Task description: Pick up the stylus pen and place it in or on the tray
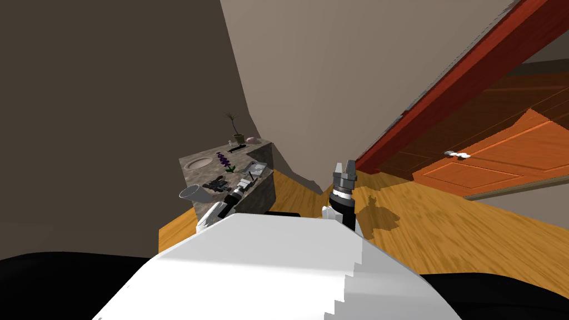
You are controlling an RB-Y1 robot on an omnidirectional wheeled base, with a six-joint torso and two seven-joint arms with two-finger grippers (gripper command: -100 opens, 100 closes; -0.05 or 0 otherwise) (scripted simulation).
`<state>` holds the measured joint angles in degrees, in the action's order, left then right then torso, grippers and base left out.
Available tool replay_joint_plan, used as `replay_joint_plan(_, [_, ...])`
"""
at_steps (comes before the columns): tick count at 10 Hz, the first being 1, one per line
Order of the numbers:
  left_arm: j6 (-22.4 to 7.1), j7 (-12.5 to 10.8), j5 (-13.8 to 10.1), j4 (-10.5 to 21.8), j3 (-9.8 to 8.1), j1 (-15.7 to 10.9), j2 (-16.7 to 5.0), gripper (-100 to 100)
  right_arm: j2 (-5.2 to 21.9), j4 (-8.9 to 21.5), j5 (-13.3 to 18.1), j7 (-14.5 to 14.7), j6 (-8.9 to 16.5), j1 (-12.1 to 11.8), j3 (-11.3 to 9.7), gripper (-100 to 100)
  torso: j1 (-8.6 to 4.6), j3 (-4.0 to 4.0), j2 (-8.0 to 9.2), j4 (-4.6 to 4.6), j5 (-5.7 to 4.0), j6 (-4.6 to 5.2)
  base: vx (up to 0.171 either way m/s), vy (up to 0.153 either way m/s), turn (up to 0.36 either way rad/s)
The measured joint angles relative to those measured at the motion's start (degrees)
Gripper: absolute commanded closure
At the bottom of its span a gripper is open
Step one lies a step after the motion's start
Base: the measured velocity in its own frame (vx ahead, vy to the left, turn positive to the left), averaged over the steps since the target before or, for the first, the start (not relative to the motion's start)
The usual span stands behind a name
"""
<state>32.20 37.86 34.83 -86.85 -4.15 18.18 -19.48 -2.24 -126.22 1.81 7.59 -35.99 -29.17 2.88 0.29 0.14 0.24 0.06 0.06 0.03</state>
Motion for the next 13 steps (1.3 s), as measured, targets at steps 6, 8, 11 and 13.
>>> replay_joint_plan(6, [4.7,-2.6,2.8,2.5,-4.18,-1.1,-0.8,-100,0.0,0.0,0.0,0.0,0.0,0.0,0.0,0,-0.48,-0.27,-0.47,-0.11,-0.10,-0.03,0.037,-0.041,0.013])
replay_joint_plan(8, [8.0,-4.2,5.5,4.6,-7.61,-1.7,-0.6,-100,0.0,0.0,0.0,0.0,0.0,0.0,0.0,0,-0.55,-0.31,-0.54,-0.12,-0.12,-0.04,0.051,-0.051,0.028])
replay_joint_plan(11, [12.2,-6.5,8.7,6.2,-11.86,-2.3,-0.4,-100,0.0,0.0,0.0,0.0,0.0,0.0,0.0,0,-0.52,-0.31,-0.54,-0.12,-0.11,-0.03,0.058,-0.055,0.030])
replay_joint_plan(13, [15.3,-7.5,10.7,8.3,-14.57,-3.2,-0.3,-100,0.0,0.0,0.0,0.0,0.0,0.0,0.0,0,-0.52,-0.28,-0.49,-0.11,-0.10,-0.04,0.057,-0.072,0.047])
